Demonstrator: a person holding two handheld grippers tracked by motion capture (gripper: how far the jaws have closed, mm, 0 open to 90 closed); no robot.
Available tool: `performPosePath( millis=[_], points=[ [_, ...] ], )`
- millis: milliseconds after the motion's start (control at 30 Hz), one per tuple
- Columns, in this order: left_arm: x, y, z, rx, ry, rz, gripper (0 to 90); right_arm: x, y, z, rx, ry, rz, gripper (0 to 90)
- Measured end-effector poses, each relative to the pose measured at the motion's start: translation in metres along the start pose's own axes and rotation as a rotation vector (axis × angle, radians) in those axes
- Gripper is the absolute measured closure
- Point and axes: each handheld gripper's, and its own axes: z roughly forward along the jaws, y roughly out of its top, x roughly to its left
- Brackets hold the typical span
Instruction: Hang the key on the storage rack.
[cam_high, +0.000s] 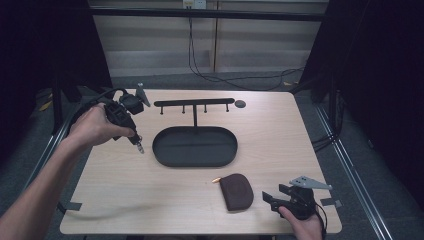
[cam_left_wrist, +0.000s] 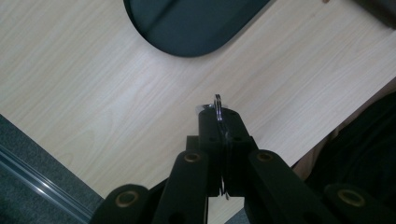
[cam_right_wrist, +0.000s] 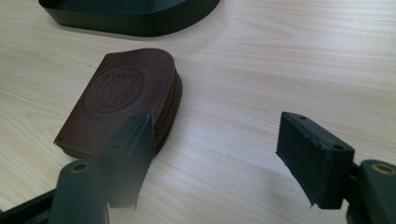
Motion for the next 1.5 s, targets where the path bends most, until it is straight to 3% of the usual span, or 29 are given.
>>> performPosePath(
  millis=[233, 500, 1133, 1500],
  points=[
    [0.005, 0.013, -0.009, -0.021, 0.011, -0.026, 89.1, 0.0, 0.0, 0.0, 0.001, 0.001, 0.0, 27.6],
    [0.007, 0.028, -0.008, -0.005, 0.009, -0.037, 89.1, 0.0, 0.0, 0.0, 0.001, 0.005, 0.0, 27.1],
    [0.01, 0.057, -0.016, -0.028, 0.026, -0.059, 89.0, 0.005, 0.0, -0.001, -0.011, 0.023, -0.052, 14.9],
    [0.022, 0.078, -0.015, -0.027, 0.016, -0.093, 89.0, 0.004, 0.0, -0.002, -0.016, 0.035, -0.048, 14.7]
  ],
)
